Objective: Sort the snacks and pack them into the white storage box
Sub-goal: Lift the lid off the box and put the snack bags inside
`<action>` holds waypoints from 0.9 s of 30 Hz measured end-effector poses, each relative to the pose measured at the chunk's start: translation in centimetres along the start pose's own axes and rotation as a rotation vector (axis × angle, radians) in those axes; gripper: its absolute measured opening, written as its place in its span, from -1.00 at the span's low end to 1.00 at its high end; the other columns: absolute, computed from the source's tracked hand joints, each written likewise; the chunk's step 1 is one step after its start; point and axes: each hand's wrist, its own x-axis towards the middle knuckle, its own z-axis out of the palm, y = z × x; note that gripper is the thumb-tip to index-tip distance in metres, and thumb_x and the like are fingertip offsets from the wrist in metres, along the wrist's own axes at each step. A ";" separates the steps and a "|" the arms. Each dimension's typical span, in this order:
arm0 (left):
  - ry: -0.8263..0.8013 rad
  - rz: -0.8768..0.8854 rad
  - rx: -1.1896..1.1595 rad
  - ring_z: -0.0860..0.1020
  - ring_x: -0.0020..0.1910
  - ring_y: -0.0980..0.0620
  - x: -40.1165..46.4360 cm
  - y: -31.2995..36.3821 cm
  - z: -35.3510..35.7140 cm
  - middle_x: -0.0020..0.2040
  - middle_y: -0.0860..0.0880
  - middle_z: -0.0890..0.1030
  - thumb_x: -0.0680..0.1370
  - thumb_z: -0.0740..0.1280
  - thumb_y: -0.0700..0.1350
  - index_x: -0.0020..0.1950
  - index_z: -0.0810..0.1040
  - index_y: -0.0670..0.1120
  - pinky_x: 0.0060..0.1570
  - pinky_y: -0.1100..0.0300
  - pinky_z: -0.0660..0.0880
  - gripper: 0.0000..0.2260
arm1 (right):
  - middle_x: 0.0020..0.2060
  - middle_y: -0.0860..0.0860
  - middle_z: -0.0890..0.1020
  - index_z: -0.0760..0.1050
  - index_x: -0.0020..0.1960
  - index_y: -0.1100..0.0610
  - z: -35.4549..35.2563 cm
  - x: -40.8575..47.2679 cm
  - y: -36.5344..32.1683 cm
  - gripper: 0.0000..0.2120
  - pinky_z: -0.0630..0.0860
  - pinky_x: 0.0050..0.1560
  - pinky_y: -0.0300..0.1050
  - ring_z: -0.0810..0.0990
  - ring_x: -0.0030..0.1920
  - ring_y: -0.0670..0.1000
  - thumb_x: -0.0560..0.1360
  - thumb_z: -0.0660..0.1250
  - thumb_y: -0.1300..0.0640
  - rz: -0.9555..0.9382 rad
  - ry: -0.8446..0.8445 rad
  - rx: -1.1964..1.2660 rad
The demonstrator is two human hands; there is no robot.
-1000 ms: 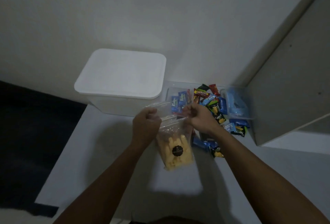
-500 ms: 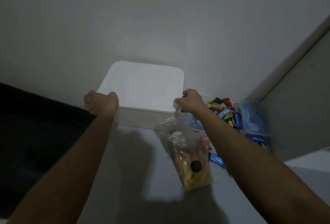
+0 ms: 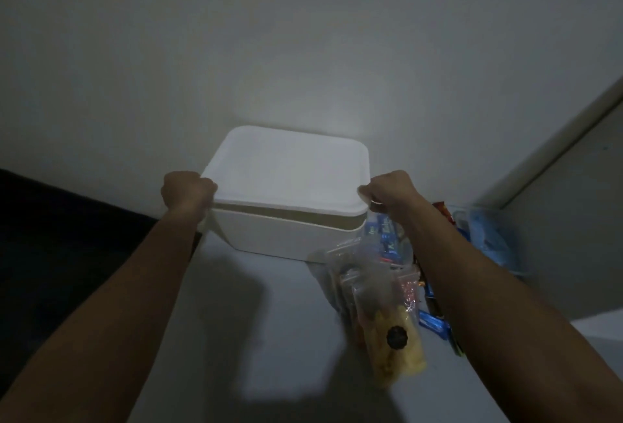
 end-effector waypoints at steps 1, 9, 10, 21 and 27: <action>0.019 0.019 -0.014 0.65 -0.12 -0.19 -0.3 0.8 -0.3 -0.14 -0.23 0.66 0.35 0.44 -0.18 -0.16 0.64 -0.29 -0.09 -0.03 0.60 -0.82 | -0.29 0.21 0.49 0.48 -0.15 0.35 0.0 -0.2 -0.3 -0.86 0.39 -0.38 -0.15 0.50 -0.36 0.10 0.35 0.40 0.48 0.000 -0.001 0.040; 0.058 0.056 -0.147 0.58 -0.32 -0.13 -1.7 3.0 -3.4 -0.28 -0.17 0.59 0.32 0.38 -0.18 -0.22 0.60 -0.25 -0.36 0.15 0.47 -0.86 | -0.18 0.23 0.60 0.56 -0.03 0.43 -1.0 -3.2 -2.1 -0.81 0.56 -0.32 -0.17 0.57 -0.21 0.08 0.40 0.45 0.36 -0.047 -0.055 0.078; 0.069 0.077 -0.155 0.58 -0.31 -0.12 -2.0 2.5 -3.8 -0.30 -0.15 0.58 0.31 0.39 -0.14 -0.24 0.61 -0.24 -0.33 0.12 0.48 -0.84 | -0.15 0.22 0.63 0.57 -0.02 0.41 -1.2 -3.9 -1.9 -0.82 0.57 -0.28 -0.16 0.60 -0.19 0.08 0.40 0.45 0.36 -0.054 -0.081 0.052; 0.063 0.170 0.019 0.56 -0.12 -0.12 -4.2 -5.1 -8.7 -0.11 -0.10 0.61 0.44 0.40 0.08 -0.11 0.59 -0.21 -0.08 0.13 0.43 -0.66 | -0.02 0.18 0.62 0.39 0.19 0.22 -0.4 -11.4 1.6 -0.52 0.65 -0.23 -0.08 0.67 -0.10 0.14 0.35 0.47 0.43 -0.127 -0.383 -0.237; 0.116 0.134 0.047 0.47 -0.12 -0.07 -6.1 -7.8 -11.0 -0.12 -0.09 0.51 0.48 0.40 -0.02 -0.05 0.55 -0.23 -0.06 0.15 0.35 -0.73 | -0.04 0.14 0.62 0.41 0.16 0.21 1.9 -15.0 4.2 -0.50 0.67 -0.21 -0.03 0.67 -0.13 0.14 0.31 0.53 0.37 -0.192 -0.384 -0.388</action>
